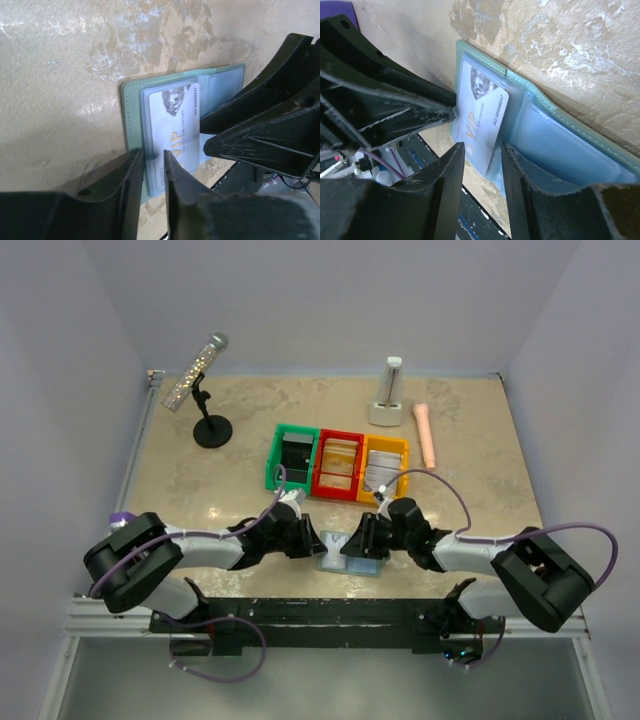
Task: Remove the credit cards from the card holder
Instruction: Remove the credit card from the card holder.
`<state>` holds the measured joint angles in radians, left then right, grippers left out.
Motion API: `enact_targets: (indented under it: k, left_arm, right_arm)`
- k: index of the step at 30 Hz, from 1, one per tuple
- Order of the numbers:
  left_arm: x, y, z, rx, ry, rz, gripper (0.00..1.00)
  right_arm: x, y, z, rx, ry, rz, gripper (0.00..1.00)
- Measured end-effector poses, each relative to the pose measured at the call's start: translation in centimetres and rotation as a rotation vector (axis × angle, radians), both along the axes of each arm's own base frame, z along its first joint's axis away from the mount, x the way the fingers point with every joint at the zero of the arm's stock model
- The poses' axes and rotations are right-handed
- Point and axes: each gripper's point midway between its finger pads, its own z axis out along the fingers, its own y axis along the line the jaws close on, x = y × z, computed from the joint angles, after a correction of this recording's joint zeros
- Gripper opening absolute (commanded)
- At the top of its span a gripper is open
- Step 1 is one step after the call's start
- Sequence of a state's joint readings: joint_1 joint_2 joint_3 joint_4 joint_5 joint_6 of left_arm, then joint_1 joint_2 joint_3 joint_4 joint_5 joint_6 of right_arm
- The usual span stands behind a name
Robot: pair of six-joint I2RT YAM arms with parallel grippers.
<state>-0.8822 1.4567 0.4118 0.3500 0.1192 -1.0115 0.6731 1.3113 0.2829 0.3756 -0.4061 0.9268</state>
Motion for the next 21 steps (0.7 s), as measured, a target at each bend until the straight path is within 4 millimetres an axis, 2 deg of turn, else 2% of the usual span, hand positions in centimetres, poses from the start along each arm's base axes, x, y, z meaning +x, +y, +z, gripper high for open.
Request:
enact_targets:
  k: [7,10,12,15,16,21]
  left_arm:
    - [-0.2,0.2,0.8,0.004,-0.007,-0.008,0.53]
    - [-0.1,0.5,1.2,0.030,-0.012,-0.002,0.66]
    - [0.1,1.0,1.4,0.060,-0.020,0.008,0.71]
    - [0.5,2.1,1.7,0.122,-0.037,0.040,0.87]
    - [0.6,2.5,1.8,0.148,-0.046,0.051,0.90]
    - [0.9,5.6,1.4,0.285,-0.063,0.126,0.91]
  right_arm:
    - [0.0,0.2,0.1,0.003,0.004,0.007,0.41]
    - [0.1,0.2,0.2,0.002,0.002,0.009,0.42]
    - [0.1,0.3,0.2,0.001,0.003,0.009,0.42]
    - [0.1,0.3,0.2,-0.002,0.002,0.012,0.42]
    - [0.2,0.3,0.2,-0.002,0.001,0.012,0.42]
    - [0.2,0.3,0.3,-0.004,0.000,0.014,0.42]
